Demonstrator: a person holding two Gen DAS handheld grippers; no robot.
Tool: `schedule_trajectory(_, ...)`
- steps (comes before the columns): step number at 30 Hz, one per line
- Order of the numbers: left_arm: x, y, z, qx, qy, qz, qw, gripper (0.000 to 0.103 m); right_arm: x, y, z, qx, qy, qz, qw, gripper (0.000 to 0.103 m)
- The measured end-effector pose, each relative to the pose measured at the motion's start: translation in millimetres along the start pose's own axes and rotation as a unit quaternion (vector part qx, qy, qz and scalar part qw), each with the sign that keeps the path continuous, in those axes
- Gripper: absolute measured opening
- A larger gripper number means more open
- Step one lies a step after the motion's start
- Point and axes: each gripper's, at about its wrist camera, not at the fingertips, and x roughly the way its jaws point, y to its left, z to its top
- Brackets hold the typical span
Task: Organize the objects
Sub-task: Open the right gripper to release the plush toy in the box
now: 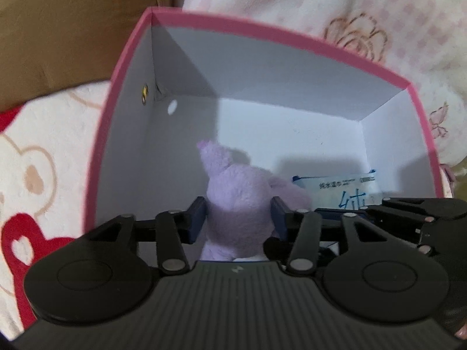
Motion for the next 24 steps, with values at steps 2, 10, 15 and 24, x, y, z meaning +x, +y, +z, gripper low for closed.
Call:
schedule_trajectory(2, -13, -2, -1, 0.004, -0.007, -0.005, 1.0, 0.055, -9, 0, -3, -0.003, -0.013, 0.003, 1.0, 0.06)
schedule_trajectory(10, -80, -7, -9, 0.009, -0.034, -0.024, 0.9991, 0.056, -67, 17, -24, -0.072, -0.074, -0.005, 0.995, 0.06)
schedule_trajectory(15, -118, -5, -14, -0.001, -0.04, -0.012, 0.9991, 0.056, -102, 33, -42, -0.11, -0.106, -0.001, 0.988, 0.061)
schedule_trajectory(24, -172, -22, -26, 0.005, -0.041, 0.002, 0.9991, 0.06, -147, 48, -62, -0.143, -0.127, -0.017, 0.981, 0.066)
